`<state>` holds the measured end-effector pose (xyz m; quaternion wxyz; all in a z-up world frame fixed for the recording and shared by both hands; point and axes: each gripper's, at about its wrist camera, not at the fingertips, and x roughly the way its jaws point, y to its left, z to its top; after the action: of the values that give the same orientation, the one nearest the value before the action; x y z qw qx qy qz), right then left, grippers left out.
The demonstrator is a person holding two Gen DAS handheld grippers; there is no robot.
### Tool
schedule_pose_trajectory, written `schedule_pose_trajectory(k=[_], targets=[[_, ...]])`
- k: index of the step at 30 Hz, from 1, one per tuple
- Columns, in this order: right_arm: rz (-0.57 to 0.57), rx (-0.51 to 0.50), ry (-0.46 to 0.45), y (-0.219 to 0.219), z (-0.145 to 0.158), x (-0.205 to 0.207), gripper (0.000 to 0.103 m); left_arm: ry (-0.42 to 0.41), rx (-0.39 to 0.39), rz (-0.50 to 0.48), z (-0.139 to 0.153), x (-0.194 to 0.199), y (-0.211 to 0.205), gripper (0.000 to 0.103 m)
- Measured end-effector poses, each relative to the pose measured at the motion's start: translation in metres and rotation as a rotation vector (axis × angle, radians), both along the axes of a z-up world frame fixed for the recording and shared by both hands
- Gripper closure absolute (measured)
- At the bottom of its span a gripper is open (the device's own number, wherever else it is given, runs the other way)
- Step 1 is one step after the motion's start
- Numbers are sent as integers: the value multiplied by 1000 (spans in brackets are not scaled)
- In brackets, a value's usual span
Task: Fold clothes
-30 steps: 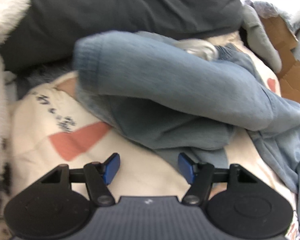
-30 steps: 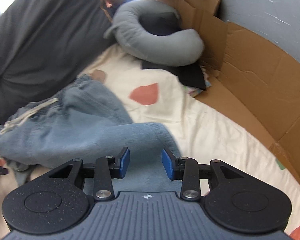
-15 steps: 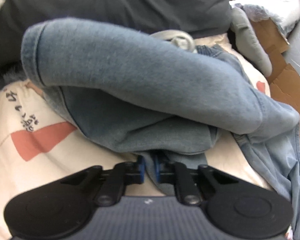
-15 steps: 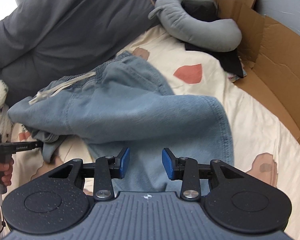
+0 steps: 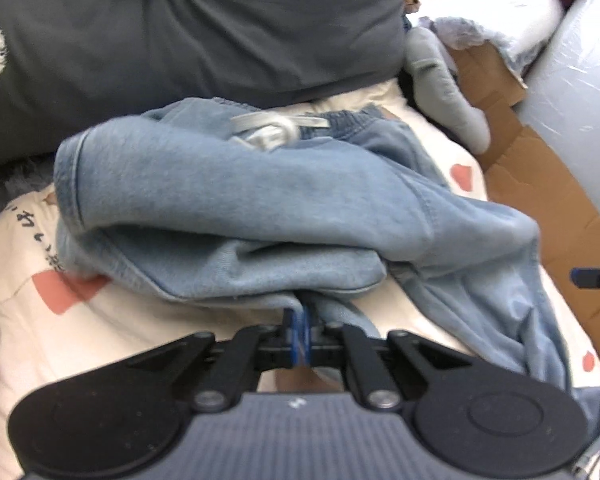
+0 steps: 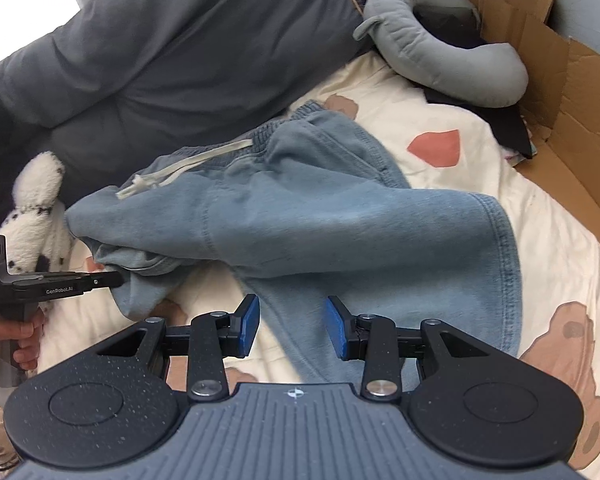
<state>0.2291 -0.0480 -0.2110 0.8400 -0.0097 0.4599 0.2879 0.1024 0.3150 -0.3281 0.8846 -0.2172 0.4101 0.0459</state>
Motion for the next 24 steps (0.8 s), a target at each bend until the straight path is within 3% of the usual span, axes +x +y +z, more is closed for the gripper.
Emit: schedule_pose_trajectory(k=[9,20,24], targets=[[66,22,61,12,-6,-18,60,2,-81,-65,18,-26,-28,101],[86,91,221,12,-37,-63,60,18,-164,-164,30,-49,-64,101],[80,143,270,8,-46,-80,51,18,-199,-231,34,-57,-81,101]])
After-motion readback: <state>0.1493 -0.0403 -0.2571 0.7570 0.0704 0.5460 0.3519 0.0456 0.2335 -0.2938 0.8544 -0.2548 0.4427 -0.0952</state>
